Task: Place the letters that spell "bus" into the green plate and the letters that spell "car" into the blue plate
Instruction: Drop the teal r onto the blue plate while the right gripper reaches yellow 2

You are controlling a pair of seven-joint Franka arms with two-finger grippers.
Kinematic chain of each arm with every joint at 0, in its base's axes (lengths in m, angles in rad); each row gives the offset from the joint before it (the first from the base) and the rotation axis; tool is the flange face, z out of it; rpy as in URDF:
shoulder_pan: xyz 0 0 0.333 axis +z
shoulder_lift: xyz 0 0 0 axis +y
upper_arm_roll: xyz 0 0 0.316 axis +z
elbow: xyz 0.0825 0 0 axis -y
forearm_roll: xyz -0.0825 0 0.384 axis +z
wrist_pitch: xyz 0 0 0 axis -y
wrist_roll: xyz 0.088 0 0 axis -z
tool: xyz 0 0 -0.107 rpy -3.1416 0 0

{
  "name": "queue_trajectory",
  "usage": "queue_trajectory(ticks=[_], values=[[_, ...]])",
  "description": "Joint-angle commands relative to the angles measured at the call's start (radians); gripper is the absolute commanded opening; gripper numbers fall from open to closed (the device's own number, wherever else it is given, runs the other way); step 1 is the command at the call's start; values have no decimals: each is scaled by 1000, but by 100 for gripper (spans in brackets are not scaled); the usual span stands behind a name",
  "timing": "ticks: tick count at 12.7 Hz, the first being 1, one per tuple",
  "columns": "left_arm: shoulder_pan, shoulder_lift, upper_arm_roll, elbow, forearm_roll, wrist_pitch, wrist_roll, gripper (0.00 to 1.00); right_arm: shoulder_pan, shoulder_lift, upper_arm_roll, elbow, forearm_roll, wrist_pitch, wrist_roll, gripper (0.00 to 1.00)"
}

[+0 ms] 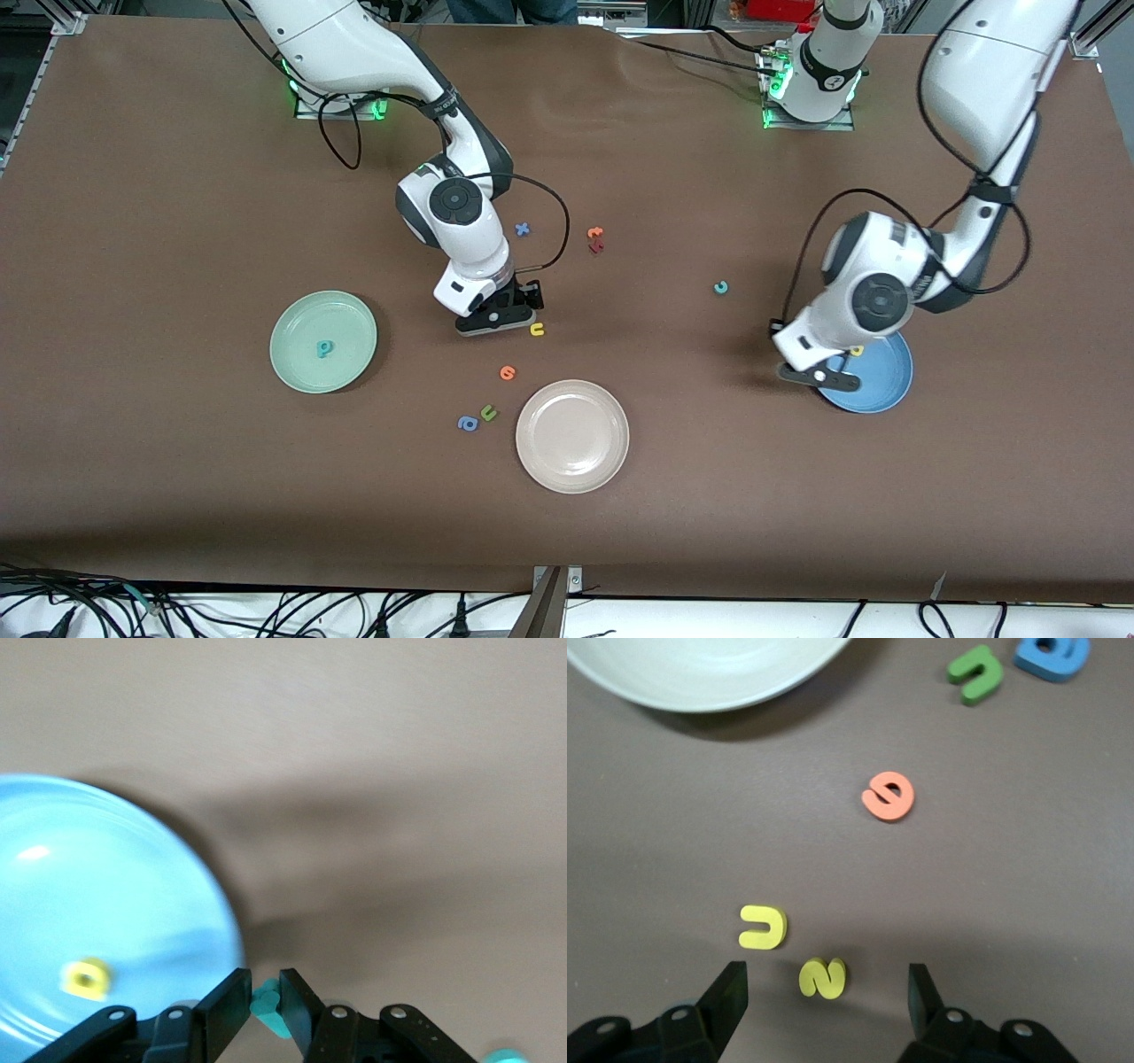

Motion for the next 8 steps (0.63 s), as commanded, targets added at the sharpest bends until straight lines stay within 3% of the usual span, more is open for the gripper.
queue_trajectory(ticks=[1, 3, 4, 5, 6, 8], values=[[56, -3, 1, 57, 24, -29, 167, 12, 8, 34, -1, 19, -10, -2, -115, 82], [60, 13, 38, 66, 24, -30, 245, 12, 14, 63, -1, 21, -12, 2, -150, 75], [60, 26, 49, 79, 22, -30, 276, 19, 20, 70, -1, 21, -14, 3, -151, 75], [62, 34, 52, 88, 22, -30, 287, 53, 20, 72, -1, 22, -14, 5, -151, 75], [66, 33, 52, 88, 21, -30, 287, 100, 23, 75, -1, 22, -14, 5, -151, 75], [54, 28, 40, 77, 9, -35, 274, 100, 25, 81, -1, 22, -14, 5, -151, 71]])
